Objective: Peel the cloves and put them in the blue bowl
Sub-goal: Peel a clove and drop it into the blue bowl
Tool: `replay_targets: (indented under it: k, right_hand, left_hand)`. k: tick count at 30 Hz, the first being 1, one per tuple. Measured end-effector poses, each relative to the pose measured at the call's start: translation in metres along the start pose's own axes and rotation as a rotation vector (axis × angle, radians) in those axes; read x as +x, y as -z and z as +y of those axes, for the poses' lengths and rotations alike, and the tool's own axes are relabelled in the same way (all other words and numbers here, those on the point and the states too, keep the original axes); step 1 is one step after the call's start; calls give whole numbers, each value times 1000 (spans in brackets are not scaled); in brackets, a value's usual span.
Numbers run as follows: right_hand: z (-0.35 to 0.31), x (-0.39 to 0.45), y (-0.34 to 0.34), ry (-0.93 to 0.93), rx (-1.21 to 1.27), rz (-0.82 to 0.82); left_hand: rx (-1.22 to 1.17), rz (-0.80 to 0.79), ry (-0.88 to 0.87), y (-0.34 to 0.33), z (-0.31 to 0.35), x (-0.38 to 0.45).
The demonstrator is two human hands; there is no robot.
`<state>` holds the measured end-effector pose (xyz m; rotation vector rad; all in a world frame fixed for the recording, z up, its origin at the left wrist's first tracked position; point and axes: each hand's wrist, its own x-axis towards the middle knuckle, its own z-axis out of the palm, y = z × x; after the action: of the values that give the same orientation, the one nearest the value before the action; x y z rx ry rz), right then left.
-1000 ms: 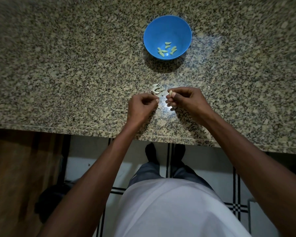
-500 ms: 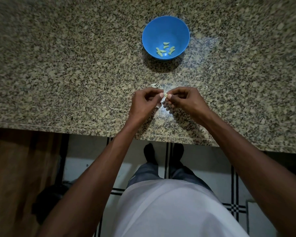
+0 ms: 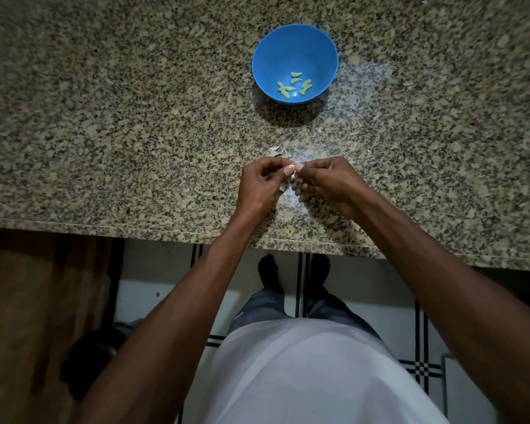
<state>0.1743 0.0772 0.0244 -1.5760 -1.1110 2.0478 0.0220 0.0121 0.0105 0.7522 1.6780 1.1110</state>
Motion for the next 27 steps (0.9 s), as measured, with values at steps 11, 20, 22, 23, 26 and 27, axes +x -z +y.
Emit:
replay_targets:
  k: [11,20,22,23,26,27]
  right_hand:
    - [-2,9,7,243,-449,-16]
    - [-10,12,-4,-18,-240,11]
    - [-15,12,-4,-99,-163,-11]
    - [-16,13,-4,-136,-137,-25]
    - [-21,18,-3,-280,-54,-119]
    - [-23,19,-2,-338,-19,-167]
  left_hand:
    - [85,27,3,2,3,4]
    - [167,73,-182,-4,2,0]
    - [186,53,-204,-2,2,1]
    - [191,43,-215,-1,2,1]
    - [205,15,-237,1,3,3]
    - [197,8,-234,2,4,3]
